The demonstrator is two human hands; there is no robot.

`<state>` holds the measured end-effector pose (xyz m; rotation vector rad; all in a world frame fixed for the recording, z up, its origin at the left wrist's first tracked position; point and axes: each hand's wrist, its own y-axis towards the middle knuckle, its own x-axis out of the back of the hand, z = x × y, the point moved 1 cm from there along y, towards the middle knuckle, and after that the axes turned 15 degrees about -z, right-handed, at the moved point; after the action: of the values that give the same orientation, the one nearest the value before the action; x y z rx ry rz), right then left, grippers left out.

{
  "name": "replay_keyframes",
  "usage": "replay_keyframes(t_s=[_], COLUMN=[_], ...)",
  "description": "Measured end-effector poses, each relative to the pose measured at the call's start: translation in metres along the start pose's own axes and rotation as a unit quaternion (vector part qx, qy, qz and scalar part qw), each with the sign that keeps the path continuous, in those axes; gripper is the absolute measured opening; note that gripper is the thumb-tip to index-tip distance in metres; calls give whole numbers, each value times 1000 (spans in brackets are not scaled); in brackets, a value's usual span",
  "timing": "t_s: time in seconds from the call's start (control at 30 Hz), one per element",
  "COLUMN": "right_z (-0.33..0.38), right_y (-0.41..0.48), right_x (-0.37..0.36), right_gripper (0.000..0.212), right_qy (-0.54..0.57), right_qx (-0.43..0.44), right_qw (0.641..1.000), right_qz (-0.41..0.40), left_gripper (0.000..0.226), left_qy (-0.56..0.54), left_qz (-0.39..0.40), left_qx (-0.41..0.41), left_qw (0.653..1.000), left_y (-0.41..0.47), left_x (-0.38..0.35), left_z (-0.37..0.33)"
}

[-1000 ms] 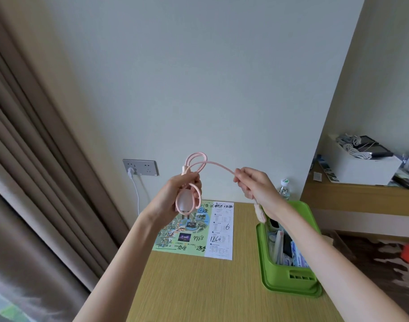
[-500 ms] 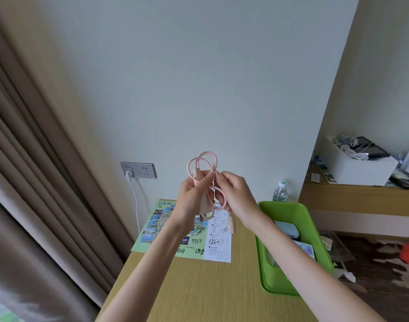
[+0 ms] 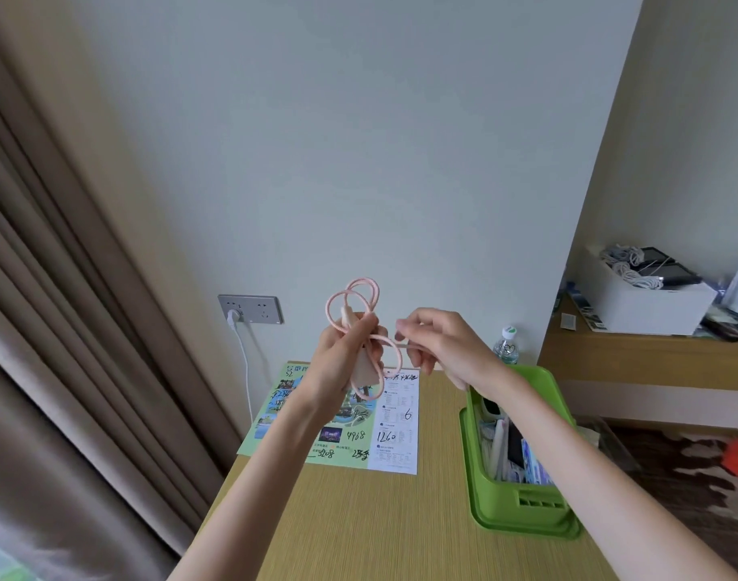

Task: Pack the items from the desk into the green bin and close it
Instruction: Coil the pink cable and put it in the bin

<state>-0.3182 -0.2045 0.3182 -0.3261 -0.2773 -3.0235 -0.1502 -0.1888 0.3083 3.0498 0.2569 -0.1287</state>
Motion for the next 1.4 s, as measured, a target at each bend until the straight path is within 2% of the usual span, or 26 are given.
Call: replay_keyframes(t_s=[0.13, 0.23, 0.37, 0.47, 0.53, 0.67, 0.83, 0.93, 0.97, 1.03, 1.1, 1.17, 1.27, 1.33, 1.4], right_z=[6, 12, 17, 15, 12, 6, -5, -21, -29, -46, -57, -61, -56, -47, -29], right_y=[6, 12, 16, 18, 20, 19, 12, 6, 2, -7, -18, -22, -19, -14, -10], right_x=[0, -1, 5, 12, 15, 16, 13, 3, -1, -11, -16, -15, -8, 1, 11], right_gripper=[34, 37, 14, 6, 2, 5, 10, 20, 30, 51, 61, 49, 22, 12, 12], right_qy=[-133, -76, -74, -171, -180, -70, 70, 136, 170, 234, 246, 220, 73, -22, -95], right_qx=[71, 100, 163, 243, 255, 209, 124, 32, -22, -119, -136, -118, -51, 6, 72], right_qw=[984, 985, 978, 949, 943, 968, 979, 980, 980, 964, 947, 953, 990, 997, 992], right_qz=[-94, -115, -109, -109, -112, -117, -146, -140, -99, 45, 158, 172, 113, 67, 31], left_gripper=[28, 27, 23, 24, 29, 32, 24, 24, 25, 24, 20, 18, 20, 23, 26], left_qy=[108, 176, 166, 170, 173, 165, 147, 120, 111, 102, 86, 86, 142, 191, 240], left_qz=[49, 109, 132, 135, 133, 150, 171, 160, 147, 109, 64, 27, -6, 9, 49], left_qx=[-35, -51, -31, -17, -5, 11, 6, 18, 23, 29, 35, 33, 12, 0, 0], left_qw=[992, 977, 977, 976, 976, 975, 974, 980, 983, 988, 994, 995, 990, 982, 970], left_y=[-2, -6, -7, -7, -7, -6, -5, -4, -3, 0, 6, 11, 15, 16, 16], left_x=[-7, -12, -10, -5, -3, -1, 0, -2, -2, -1, 1, 3, 9, 13, 15], left_z=[-2, -4, -4, -2, -3, -10, -19, -18, -16, -14, -12, -11, -7, -5, -2])
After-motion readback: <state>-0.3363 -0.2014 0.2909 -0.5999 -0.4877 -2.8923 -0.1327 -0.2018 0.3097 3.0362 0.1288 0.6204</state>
